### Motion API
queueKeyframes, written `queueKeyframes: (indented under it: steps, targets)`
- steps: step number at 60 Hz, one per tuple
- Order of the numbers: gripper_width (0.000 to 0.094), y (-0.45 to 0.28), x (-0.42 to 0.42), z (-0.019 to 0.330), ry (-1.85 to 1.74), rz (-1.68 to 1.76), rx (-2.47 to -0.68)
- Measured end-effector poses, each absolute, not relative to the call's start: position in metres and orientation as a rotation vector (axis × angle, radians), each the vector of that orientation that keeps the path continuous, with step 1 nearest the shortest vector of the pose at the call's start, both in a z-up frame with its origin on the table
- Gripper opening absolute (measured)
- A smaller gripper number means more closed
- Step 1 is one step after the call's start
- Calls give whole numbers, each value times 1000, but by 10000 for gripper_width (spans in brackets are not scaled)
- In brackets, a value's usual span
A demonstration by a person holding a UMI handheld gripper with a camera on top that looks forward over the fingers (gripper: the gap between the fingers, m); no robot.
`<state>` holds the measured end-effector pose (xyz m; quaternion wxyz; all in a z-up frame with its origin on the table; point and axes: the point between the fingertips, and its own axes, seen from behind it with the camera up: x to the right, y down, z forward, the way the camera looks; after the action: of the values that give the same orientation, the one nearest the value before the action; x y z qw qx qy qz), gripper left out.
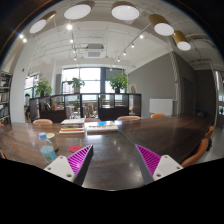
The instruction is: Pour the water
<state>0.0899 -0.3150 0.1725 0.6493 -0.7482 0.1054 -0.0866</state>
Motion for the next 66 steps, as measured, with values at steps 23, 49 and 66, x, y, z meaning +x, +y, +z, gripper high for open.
queueKeyframes:
  steps: [23,49,66]
  targets:
    - [859,-274,-115,98,-8,43,-1699]
    - [684,-168,-172,86,-51,54,-1692]
    - [349,-155,-163,85,-4,5,-1699]
